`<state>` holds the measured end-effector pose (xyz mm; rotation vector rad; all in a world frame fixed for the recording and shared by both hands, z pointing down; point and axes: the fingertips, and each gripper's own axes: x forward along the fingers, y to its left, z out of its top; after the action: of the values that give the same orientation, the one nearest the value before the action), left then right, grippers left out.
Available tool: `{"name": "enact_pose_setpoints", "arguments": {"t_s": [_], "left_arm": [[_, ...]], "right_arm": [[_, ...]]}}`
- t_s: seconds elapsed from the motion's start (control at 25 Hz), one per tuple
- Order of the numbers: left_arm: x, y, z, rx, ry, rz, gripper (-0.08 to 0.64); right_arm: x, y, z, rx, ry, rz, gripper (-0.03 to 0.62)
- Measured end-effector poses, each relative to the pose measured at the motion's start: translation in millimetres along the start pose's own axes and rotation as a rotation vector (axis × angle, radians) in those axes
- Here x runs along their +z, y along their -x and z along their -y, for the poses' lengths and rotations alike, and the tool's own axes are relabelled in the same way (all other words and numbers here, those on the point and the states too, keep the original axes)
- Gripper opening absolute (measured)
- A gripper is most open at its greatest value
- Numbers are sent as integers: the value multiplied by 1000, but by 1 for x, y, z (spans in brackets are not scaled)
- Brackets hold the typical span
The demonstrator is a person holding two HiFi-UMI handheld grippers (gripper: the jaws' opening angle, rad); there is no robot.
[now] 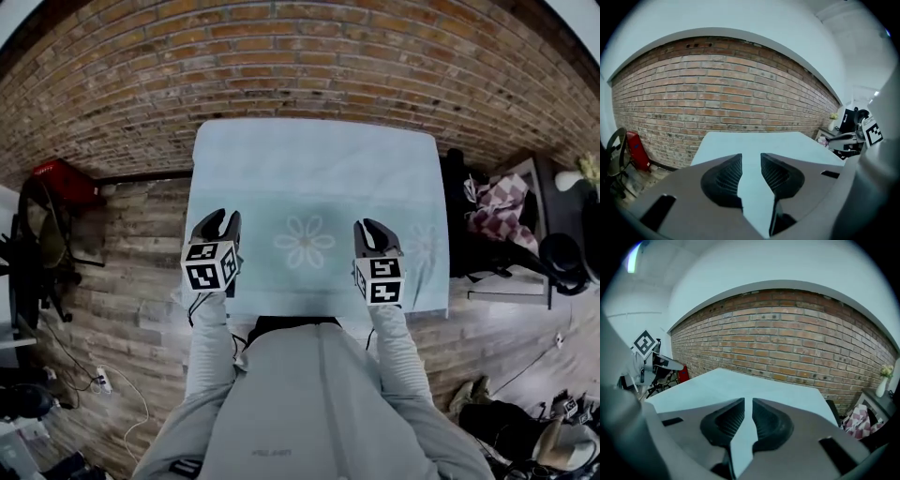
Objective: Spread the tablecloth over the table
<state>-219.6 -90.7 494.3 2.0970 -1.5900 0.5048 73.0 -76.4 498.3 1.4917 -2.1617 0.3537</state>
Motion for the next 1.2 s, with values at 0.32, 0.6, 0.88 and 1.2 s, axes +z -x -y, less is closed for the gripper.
{"name": "enact_pose_setpoints", "arguments": {"t_s": [0.32,0.6,0.88,1.2], "left_arm": [[35,-6,129,-146,-107,101,129],[64,21,190,-255,-149,195,106],[76,52,196,-319,-158,242,74],[74,66,174,-304,-153,246,28]], "right_arm": [[22,53,82,-55,-16,129,60],[56,96,91,-11,6,281,61],[84,127,70,32,10,384,46],[92,138,53,94,-20,447,21]]}}
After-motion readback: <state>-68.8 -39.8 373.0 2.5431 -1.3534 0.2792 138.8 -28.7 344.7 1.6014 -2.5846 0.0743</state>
